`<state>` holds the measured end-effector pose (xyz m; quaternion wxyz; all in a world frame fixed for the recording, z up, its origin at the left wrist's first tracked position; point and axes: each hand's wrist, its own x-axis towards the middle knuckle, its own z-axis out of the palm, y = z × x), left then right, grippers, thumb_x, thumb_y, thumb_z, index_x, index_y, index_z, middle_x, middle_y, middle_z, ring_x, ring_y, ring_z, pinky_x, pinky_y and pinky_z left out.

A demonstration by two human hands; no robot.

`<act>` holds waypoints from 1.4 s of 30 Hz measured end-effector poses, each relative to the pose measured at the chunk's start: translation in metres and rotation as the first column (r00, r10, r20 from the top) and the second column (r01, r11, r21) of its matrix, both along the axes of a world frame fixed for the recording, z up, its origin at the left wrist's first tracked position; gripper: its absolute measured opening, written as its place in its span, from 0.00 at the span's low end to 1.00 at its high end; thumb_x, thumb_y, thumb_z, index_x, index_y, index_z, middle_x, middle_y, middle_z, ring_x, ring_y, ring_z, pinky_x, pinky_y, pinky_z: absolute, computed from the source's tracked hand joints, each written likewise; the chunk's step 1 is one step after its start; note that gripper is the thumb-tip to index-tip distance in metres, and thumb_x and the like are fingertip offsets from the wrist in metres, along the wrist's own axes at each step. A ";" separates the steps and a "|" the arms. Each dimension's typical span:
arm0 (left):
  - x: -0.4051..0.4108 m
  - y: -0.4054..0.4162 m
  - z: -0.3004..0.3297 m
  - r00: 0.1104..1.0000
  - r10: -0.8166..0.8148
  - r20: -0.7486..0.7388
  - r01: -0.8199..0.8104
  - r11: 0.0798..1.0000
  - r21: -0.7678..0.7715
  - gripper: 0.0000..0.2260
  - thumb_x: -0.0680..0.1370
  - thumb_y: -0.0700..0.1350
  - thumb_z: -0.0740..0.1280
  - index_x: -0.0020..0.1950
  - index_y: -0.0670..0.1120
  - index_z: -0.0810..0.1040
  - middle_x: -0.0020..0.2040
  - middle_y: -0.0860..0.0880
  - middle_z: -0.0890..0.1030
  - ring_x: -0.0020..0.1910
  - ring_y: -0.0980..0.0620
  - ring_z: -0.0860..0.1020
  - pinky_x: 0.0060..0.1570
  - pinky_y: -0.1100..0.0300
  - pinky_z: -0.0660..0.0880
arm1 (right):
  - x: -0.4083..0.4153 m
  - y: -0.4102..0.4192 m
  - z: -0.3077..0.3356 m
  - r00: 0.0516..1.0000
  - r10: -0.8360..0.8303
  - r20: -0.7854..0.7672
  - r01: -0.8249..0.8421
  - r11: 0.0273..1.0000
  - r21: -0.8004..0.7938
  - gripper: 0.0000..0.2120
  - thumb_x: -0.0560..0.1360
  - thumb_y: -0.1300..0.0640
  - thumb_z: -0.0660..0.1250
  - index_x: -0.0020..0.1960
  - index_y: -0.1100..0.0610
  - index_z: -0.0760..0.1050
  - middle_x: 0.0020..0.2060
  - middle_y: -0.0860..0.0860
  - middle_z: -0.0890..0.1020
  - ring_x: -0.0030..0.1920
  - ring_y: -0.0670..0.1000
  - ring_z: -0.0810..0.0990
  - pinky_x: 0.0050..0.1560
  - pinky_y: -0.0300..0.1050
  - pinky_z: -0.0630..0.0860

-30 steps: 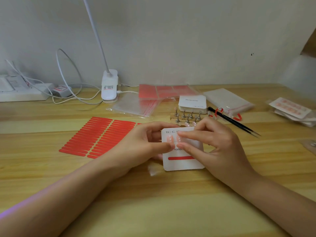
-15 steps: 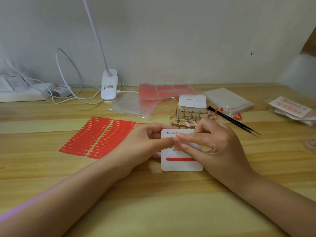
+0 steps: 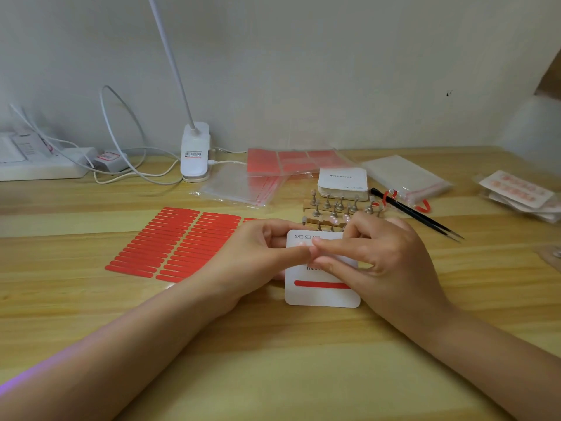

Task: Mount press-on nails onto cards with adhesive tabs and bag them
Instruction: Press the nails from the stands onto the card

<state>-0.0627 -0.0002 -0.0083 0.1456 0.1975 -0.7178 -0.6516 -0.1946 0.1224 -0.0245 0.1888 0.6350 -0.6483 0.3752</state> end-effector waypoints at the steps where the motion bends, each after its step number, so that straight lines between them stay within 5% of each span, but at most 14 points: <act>1: 0.000 0.000 0.000 1.000 0.002 0.000 -0.002 1.000 0.006 0.07 0.73 0.39 0.69 0.48 0.49 0.81 0.42 0.48 0.85 0.42 0.52 0.84 0.35 0.65 0.78 | 0.000 0.000 0.000 1.000 0.008 0.006 -0.008 1.000 0.002 0.12 0.70 0.47 0.65 0.47 0.51 0.83 0.29 0.49 0.71 0.36 0.38 0.62 0.40 0.38 0.61; 7: 0.000 0.001 0.001 1.000 0.025 0.001 -0.025 0.998 0.051 0.07 0.73 0.38 0.70 0.50 0.46 0.81 0.44 0.47 0.85 0.45 0.51 0.83 0.45 0.58 0.80 | 0.000 -0.001 0.003 0.963 0.051 0.266 -0.027 0.995 -0.093 0.10 0.72 0.50 0.67 0.52 0.51 0.80 0.32 0.42 0.70 0.34 0.39 0.69 0.38 0.29 0.63; 15: 0.000 0.001 0.001 0.999 0.048 0.003 -0.048 0.996 0.074 0.07 0.72 0.37 0.70 0.48 0.46 0.81 0.43 0.48 0.85 0.43 0.51 0.84 0.40 0.61 0.80 | -0.002 -0.002 0.005 0.818 0.022 0.575 0.017 0.998 -0.062 0.05 0.70 0.52 0.64 0.43 0.44 0.77 0.29 0.40 0.77 0.32 0.41 0.71 0.33 0.29 0.66; 23: 0.000 0.001 0.002 0.998 0.070 -0.002 -0.069 0.992 0.104 0.07 0.72 0.35 0.70 0.47 0.44 0.81 0.42 0.46 0.85 0.41 0.50 0.84 0.35 0.62 0.80 | -0.002 0.000 0.005 0.817 -0.004 0.576 -0.004 1.000 0.013 0.07 0.73 0.59 0.68 0.37 0.49 0.79 0.27 0.36 0.78 0.28 0.39 0.72 0.29 0.28 0.64; 37: 0.002 0.000 0.004 0.999 0.019 -0.027 -0.015 0.990 0.138 0.10 0.67 0.44 0.71 0.48 0.45 0.83 0.44 0.45 0.85 0.42 0.49 0.84 0.34 0.62 0.79 | -0.004 0.000 0.006 0.730 0.017 0.684 -0.050 0.998 0.028 0.10 0.73 0.57 0.67 0.34 0.56 0.79 0.29 0.52 0.80 0.28 0.41 0.71 0.29 0.31 0.66; 42: 0.002 0.002 0.003 0.999 0.040 0.004 -0.041 0.997 0.070 0.05 0.72 0.39 0.70 0.47 0.46 0.82 0.42 0.48 0.85 0.41 0.52 0.84 0.34 0.64 0.78 | -0.005 -0.001 0.005 0.736 0.029 0.677 -0.066 0.997 0.029 0.12 0.73 0.61 0.67 0.31 0.57 0.77 0.24 0.46 0.75 0.26 0.40 0.69 0.29 0.29 0.64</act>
